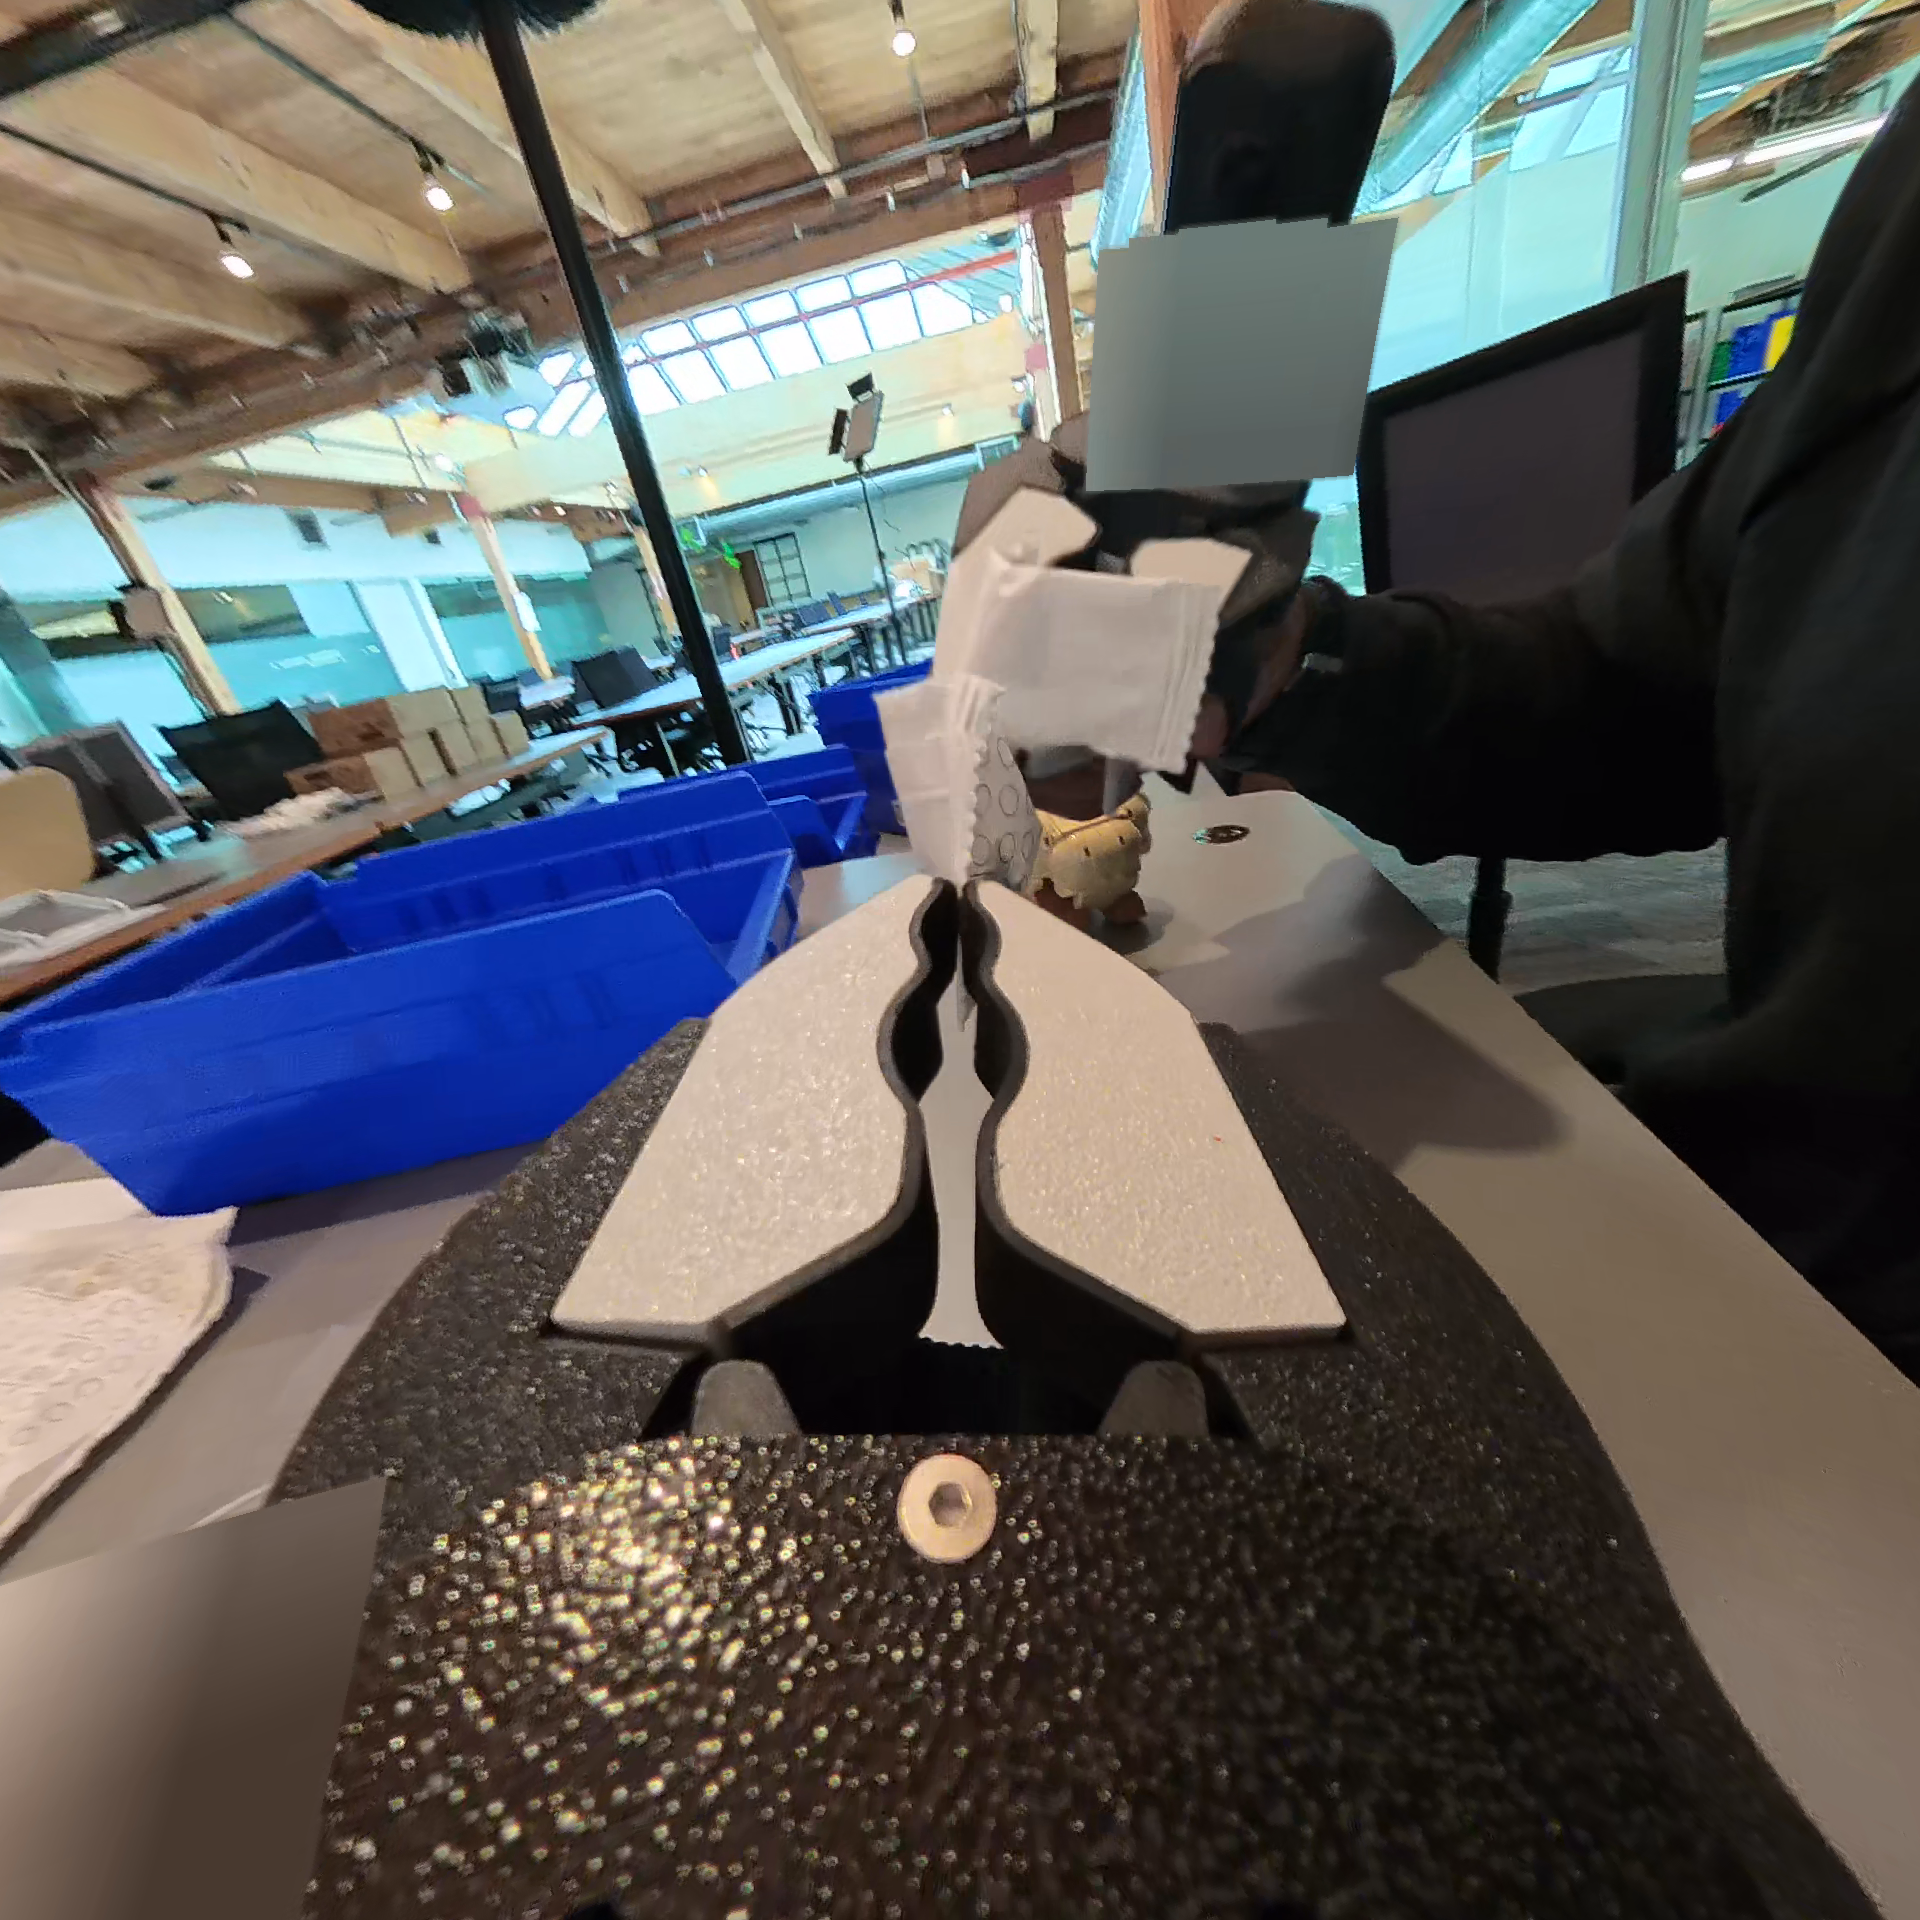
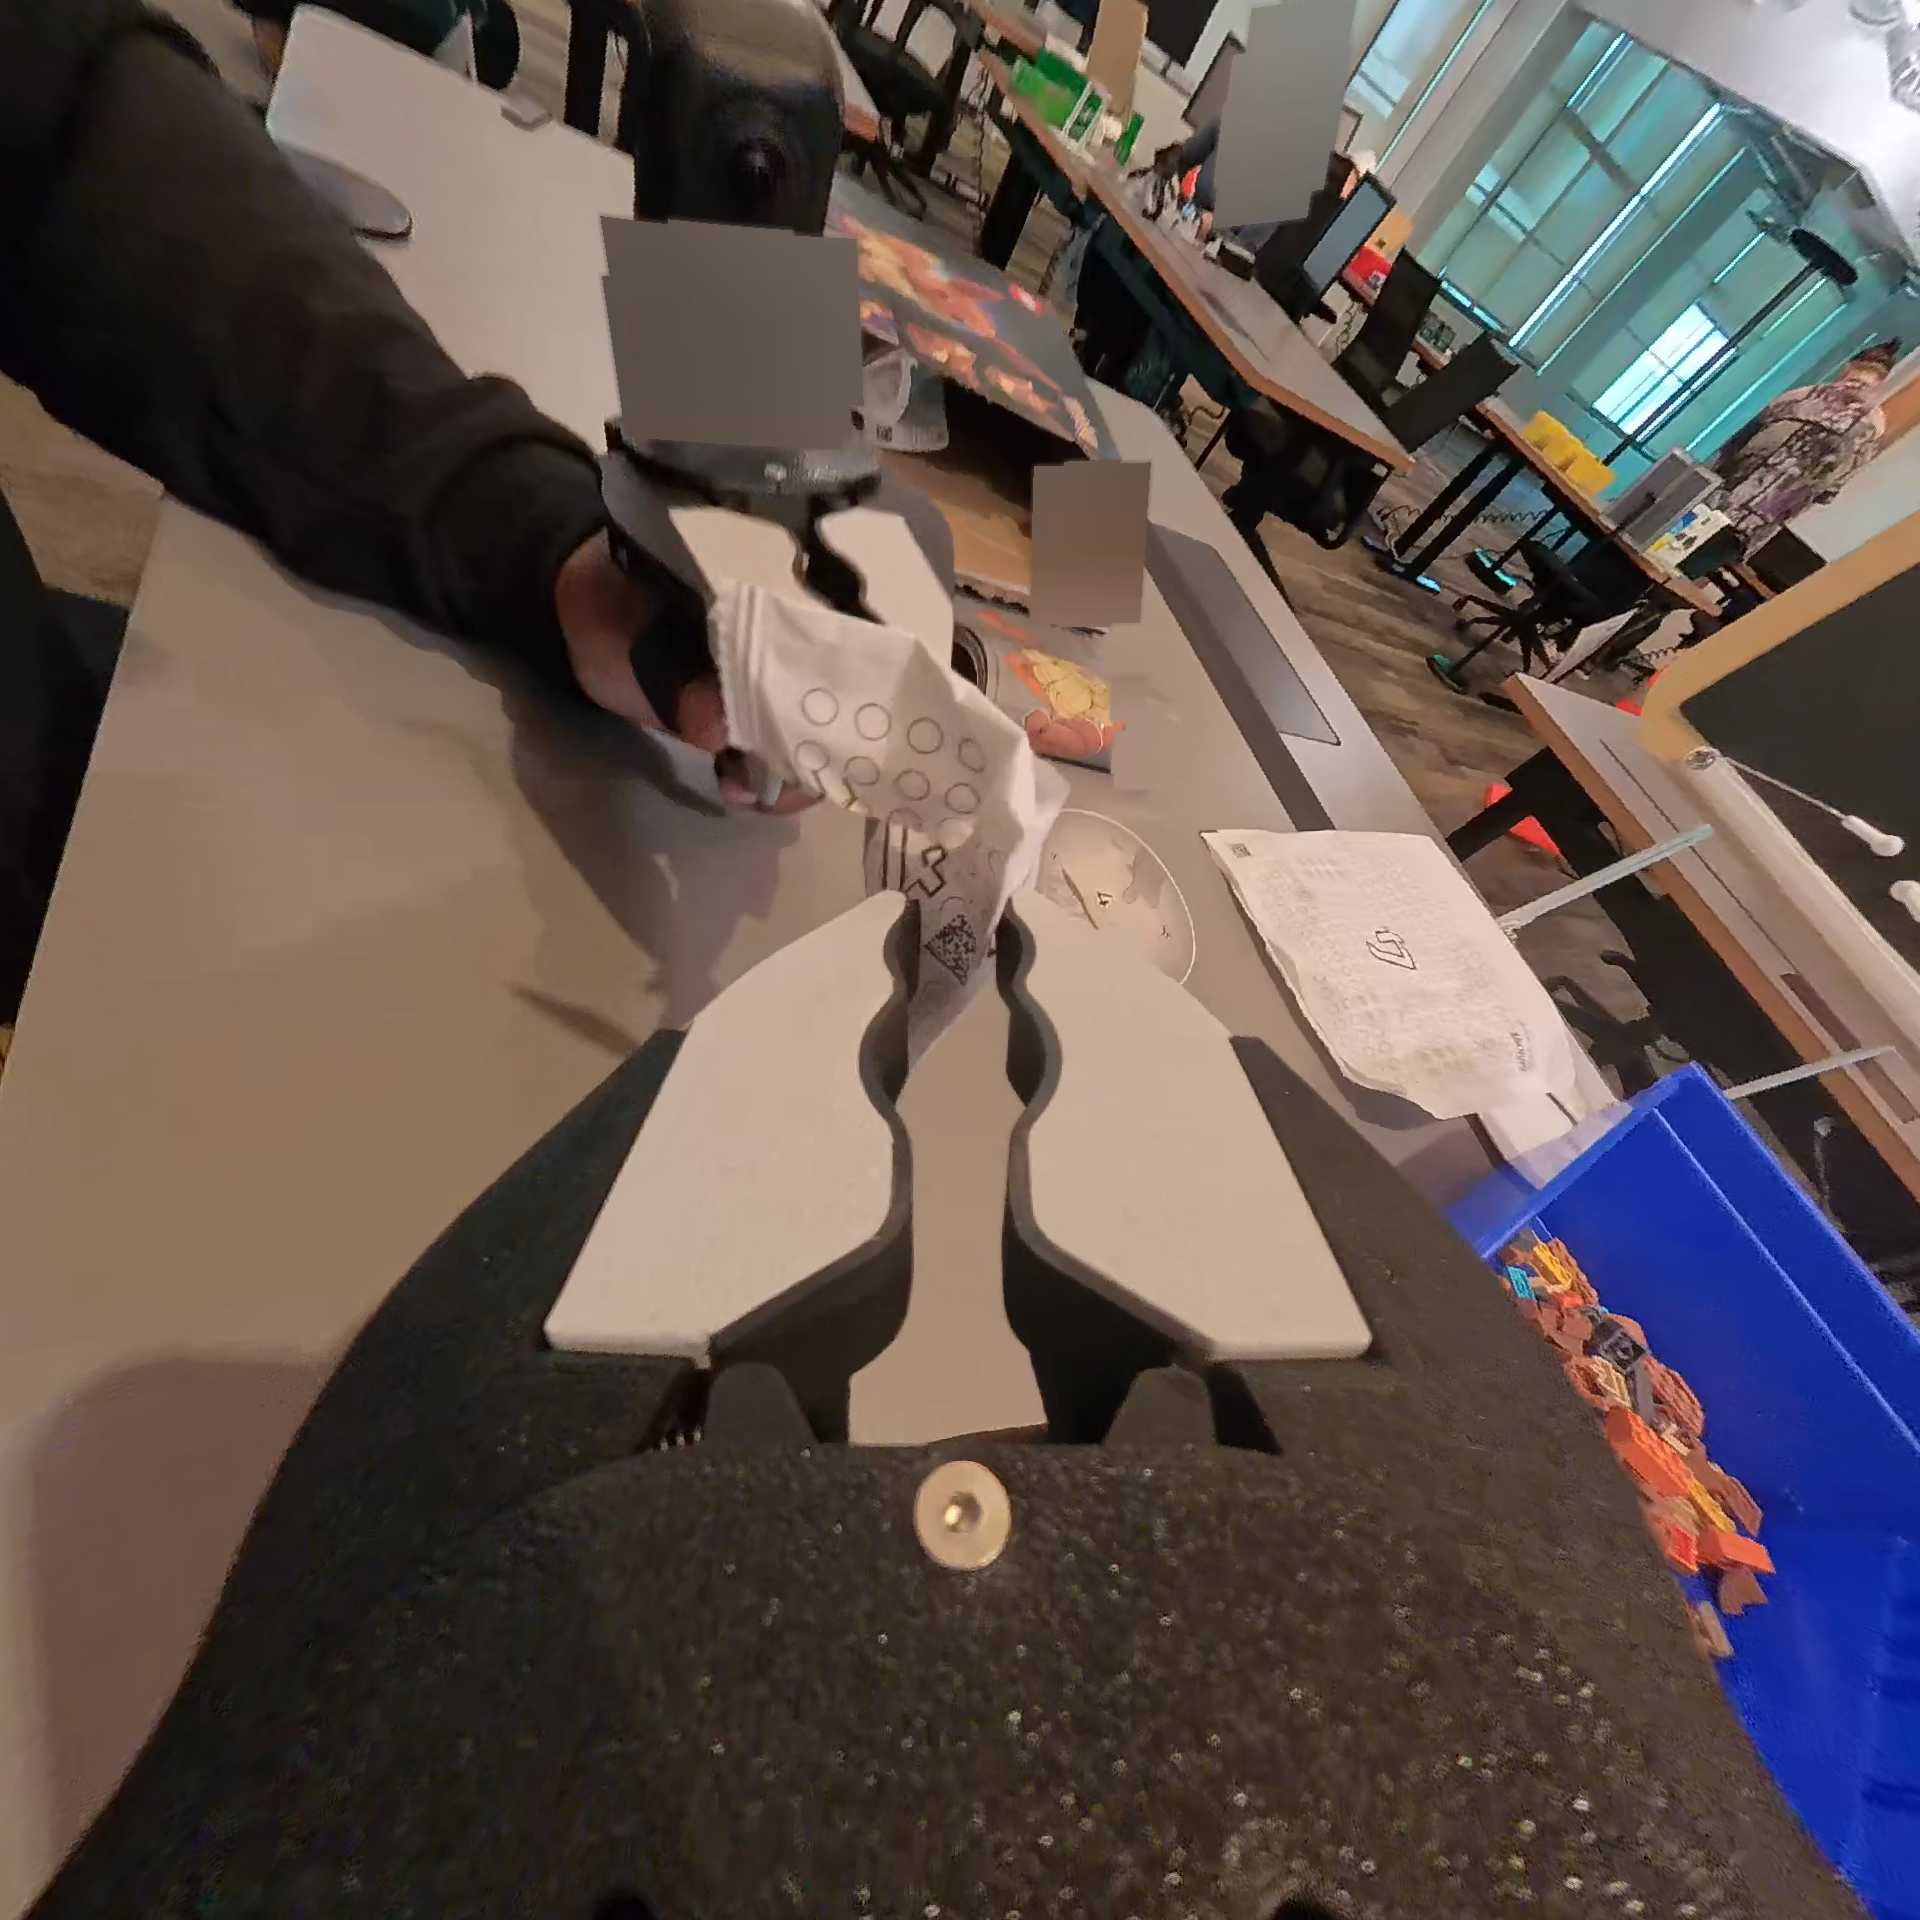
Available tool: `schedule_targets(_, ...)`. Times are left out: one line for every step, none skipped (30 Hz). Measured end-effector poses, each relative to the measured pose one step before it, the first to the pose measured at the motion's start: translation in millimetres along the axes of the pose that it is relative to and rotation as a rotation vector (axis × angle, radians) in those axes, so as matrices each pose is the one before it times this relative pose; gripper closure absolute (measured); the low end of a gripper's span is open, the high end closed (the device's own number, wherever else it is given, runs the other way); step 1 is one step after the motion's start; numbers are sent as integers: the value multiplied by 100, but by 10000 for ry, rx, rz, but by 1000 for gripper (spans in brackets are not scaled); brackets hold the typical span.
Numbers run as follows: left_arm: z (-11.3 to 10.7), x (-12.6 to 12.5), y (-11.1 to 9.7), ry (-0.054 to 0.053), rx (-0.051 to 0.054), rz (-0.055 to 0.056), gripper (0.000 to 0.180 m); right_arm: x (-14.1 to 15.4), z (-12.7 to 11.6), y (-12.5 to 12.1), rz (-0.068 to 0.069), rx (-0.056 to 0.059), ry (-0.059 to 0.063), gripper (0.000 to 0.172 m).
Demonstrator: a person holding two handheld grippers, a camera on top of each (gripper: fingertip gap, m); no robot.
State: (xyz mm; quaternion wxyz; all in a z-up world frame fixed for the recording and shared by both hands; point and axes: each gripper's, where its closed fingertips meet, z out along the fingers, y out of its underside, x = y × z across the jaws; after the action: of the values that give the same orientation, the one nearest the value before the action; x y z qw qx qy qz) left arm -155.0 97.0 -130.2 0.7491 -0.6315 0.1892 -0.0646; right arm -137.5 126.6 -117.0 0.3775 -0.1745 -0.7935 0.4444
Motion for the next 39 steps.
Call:
schedule_targets(-85,-49,-233,-102,97,175,180,-136,4,201,-164,-166,-4,158)
schedule_targets(-44,-28,-161,-70,70,129,180,-84,-4,171,-194,-159,30,159)
schedule_targets(-28,6,-122,-49,58,111,180,-103,2,130,-210,-148,16,159)
schedule_targets(-13,33,-75,-30,39,111,180,-111,3,105,-216,-141,3,159)
schedule_targets(-17,43,-80,-16,44,98,180,-61,-4,72,-197,-129,25,159)
schedule_targets(1,72,-45,13,27,68,180,-4,21,81,-154,-128,45,159)
schedule_targets(-27,14,-62,-24,36,68,180,-1,46,107,-110,-127,38,159)
schedule_targets(-16,6,-52,-15,35,61,180,-20,64,108,-77,-108,23,159)
schedule_targets(-7,49,-48,25,23,45,180,21,66,96,-65,-95,44,159)
schedule_targets(-9,39,-5,28,13,24,180,49,37,84,-80,-84,73,161)
schedule_targets(-13,-12,9,-18,-2,38,180,111,-7,54,-110,-70,102,164)
schedule_targets(30,29,97,27,-47,48,180,144,-31,4,-118,-45,120,166)
schedule_targets(62,123,183,82,-94,49,180,107,-28,11,-92,-50,88,167)
schedule_targets(65,121,187,61,-82,55,180,62,10,32,-86,-71,59,167)
schedule_targets(47,103,117,40,-35,38,180,23,12,53,-134,-80,52,167)
schedule_targets(52,93,115,49,-37,1,180,-14,24,64,-221,-91,50,169)
schedule_targets(64,19,163,21,-74,-16,180,5,-14,27,-293,-91,76,170)
schedule_targets(35,-44,170,-34,-80,4,180,86,-26,48,-313,-107,104,171)
schedule_targets(23,-109,149,-67,-55,9,180,83,-58,19,-277,-104,68,172)
schedule_targets(10,-110,161,-57,-59,-9,179,35,-50,6,-208,-98,-10,172)
schedule_targets(15,-98,168,-46,-62,-21,179,-26,-39,23,-163,-105,-69,172)
schedule_targets(12,-115,186,-55,-81,-23,179,-1,-39,28,-157,-95,-67,172)
schedule_targets(31,-96,194,-45,-87,-26,178,40,-39,42,-175,-79,-40,172)
schedule_targets(44,-83,186,-42,-89,-33,178,55,-34,50,-172,-78,-35,172)
schedule_targets(62,-78,171,-48,-88,-33,177,73,-31,76,-133,-80,-46,172)
schedule_targets(46,-68,150,-54,-80,-20,176,104,-44,75,-100,-79,-61,172)
schedule_targets(41,-36,94,-35,-61,-1,175,105,-56,69,-96,-72,-62,172)
schedule_targets(25,-26,55,-24,-40,0,175,133,-65,107,-100,-76,-44,172)
schedule_targets(7,-45,17,-32,-18,-6,174,161,-72,122,-105,-80,-28,172)
schedule_targets(-5,-82,-13,-53,-1,-16,173,180,-70,143,-100,-74,-22,172)
schedule_targets(-21,-83,-20,-44,2,-36,173,201,-82,174,-97,-73,0,172)
schedule_targets(-20,-106,-11,-46,2,-50,173,217,-93,245,-124,-97,9,172)
schedule_targets(-27,-164,-3,-76,-1,-52,173,247,-92,329,-141,-131,16,172)
schedule_targets(-28,-137,16,-51,-13,-59,173,328,-105,400,-137,-146,45,172)
schedule_targets(-28,-108,50,-24,-22,-59,173,423,-123,492,-131,-150,73,172)
schedule_targets(-18,-99,71,-28,-26,-50,173,508,-120,623,-119,-173,78,172)
schedule_targets(-5,-104,88,-33,-40,-46,173,624,-146,776,-119,-209,104,172)
schedule_targets(10,-86,112,-26,-52,-35,174,741,-141,951,-153,-239,154,172)
schedule_targets(5,-55,116,-13,-53,-21,174,819,-104,1154,-200,-283,181,172)
